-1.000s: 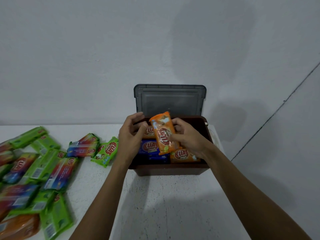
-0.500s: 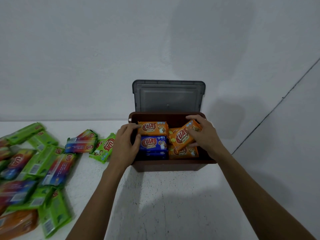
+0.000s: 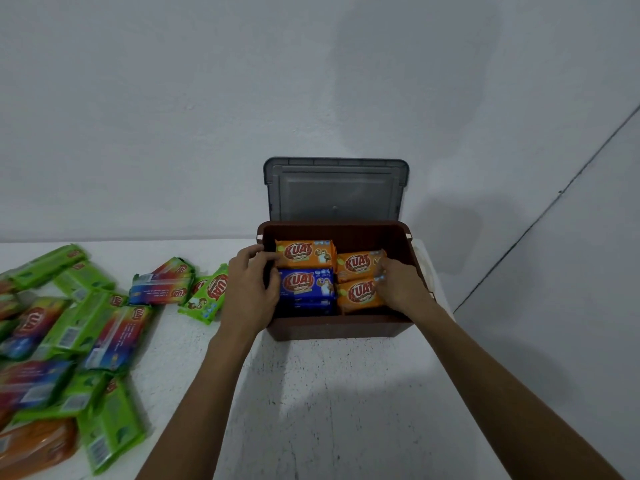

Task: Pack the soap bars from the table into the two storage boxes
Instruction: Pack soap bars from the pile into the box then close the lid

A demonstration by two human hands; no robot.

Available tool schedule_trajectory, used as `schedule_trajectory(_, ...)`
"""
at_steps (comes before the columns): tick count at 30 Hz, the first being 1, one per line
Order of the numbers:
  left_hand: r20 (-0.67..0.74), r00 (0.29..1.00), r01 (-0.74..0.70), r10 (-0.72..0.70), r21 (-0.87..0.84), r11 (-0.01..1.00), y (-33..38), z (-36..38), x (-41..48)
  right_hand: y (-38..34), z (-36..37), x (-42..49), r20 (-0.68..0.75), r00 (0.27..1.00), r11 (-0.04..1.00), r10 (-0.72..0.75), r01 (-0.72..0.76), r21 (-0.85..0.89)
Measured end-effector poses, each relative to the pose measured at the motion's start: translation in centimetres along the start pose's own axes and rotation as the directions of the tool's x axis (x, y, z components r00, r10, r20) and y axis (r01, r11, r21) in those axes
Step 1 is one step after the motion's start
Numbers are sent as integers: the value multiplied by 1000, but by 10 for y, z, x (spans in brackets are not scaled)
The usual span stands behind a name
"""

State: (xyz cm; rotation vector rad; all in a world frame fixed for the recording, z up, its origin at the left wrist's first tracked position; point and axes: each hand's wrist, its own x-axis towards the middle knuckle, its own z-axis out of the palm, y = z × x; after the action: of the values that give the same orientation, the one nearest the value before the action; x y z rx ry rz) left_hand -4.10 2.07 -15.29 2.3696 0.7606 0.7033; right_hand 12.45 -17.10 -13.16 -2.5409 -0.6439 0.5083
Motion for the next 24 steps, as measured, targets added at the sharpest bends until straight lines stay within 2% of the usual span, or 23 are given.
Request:
schedule_trajectory(3,-2,1000,9,-9,-1,1000,0,1,0,-4,-2,-5,-37,999,998,-23,20,-65)
schedule_trajectory(8,32,999,-1,2,-19,1000,-3,1,-1,-15,-16,-9,-198,978,996,-58,43,-78)
schedule_trajectory(13,71,989,-125,129,-56,991,-17,-12,-12,-43,-17,-18,-257,953,987,-160,163,-9)
schedule_trajectory(19,77,993,-83,90,-94,992,-73,-64,-48,-119,23,-35,-222,908,926,-355,375,52)
schedule_trajectory(22,49,999,-14,17,-54,998,-111,-101,-69,-163,60,-42,-195,860,864,-472,495,94)
schedule_trajectory(24,2,999,50,-50,-23,998,-138,-127,-85,-195,90,-47,-138,859,848,-494,511,144)
